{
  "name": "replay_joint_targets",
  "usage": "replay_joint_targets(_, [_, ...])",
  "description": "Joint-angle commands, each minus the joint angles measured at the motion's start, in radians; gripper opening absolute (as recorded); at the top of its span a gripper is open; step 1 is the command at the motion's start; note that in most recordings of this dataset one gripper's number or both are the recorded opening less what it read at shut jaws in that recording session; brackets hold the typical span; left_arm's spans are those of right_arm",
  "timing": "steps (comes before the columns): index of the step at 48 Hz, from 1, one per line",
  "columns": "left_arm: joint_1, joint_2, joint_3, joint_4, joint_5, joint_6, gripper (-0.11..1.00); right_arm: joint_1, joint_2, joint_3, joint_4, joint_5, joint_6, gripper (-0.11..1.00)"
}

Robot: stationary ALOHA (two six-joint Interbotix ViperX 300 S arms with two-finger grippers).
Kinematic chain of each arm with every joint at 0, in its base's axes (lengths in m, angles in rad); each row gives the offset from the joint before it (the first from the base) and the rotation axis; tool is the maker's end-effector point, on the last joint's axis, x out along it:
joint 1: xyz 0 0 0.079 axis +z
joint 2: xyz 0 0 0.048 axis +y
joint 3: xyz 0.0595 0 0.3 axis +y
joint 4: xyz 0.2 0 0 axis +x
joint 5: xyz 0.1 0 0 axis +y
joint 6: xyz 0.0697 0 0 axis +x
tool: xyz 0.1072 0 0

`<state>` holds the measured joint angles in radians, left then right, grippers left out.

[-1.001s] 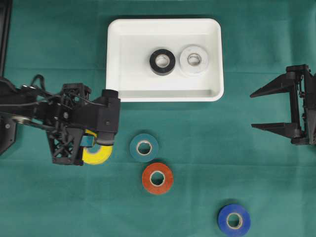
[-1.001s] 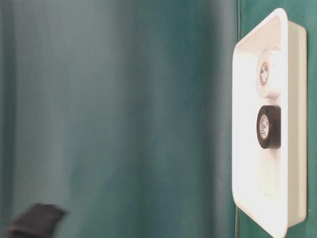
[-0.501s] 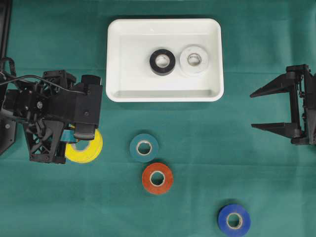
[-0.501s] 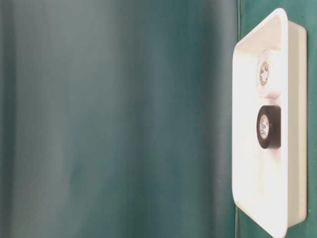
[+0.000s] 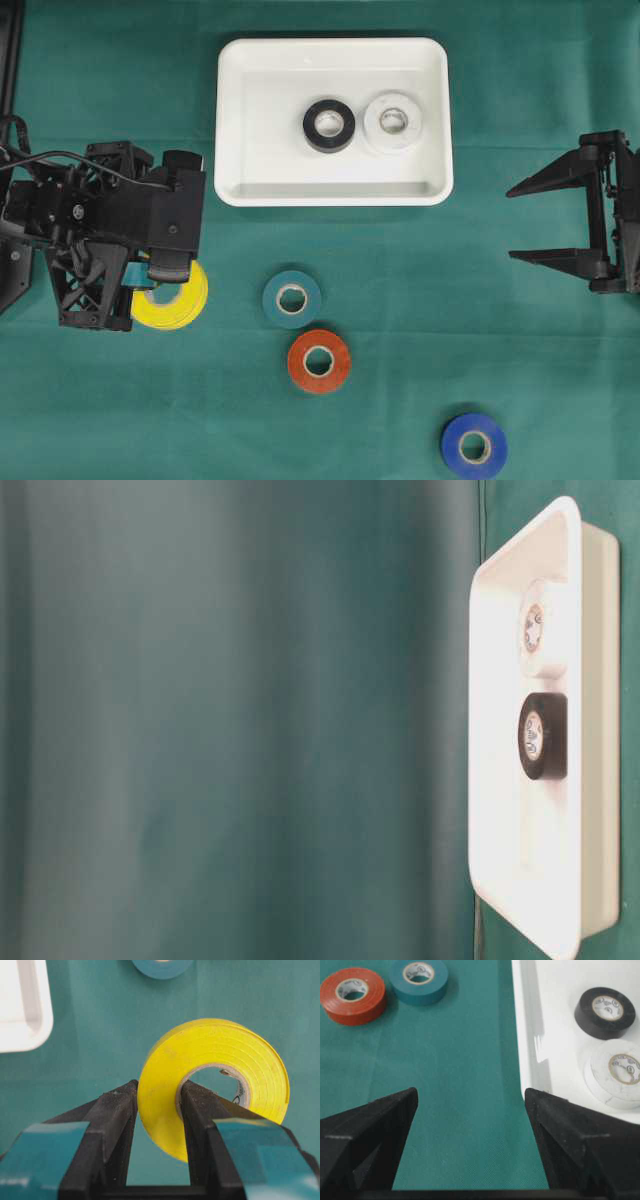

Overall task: Pick up the tape from a random location and place it into the white case.
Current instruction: 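Lift the yellow tape with the left gripper and carry it up to the tray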

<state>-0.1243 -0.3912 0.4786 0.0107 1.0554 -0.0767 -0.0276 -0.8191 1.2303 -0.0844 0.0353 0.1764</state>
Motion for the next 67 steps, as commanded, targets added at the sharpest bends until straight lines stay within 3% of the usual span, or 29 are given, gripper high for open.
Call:
replay_joint_targets(1, [-0.002, -0.017, -0.018, 0.003, -0.009, -0.002, 0.21, 0.002, 0.005, -0.026, 0.003, -0.005, 0.0, 0.86])
replay_joint_targets(38, [0.011, -0.017, -0.011, 0.003, -0.017, -0.002, 0.21, 0.002, 0.005, -0.031, 0.0, 0.009, -0.002, 0.86])
replay_joint_targets(49, [0.091, -0.017, 0.003, 0.003, -0.018, 0.0, 0.21, 0.002, 0.005, -0.031, -0.002, 0.023, -0.003, 0.86])
replay_joint_targets(67, [0.336, -0.054, 0.057, 0.003, -0.026, 0.008, 0.21, 0.002, 0.005, -0.031, -0.005, 0.037, -0.006, 0.86])
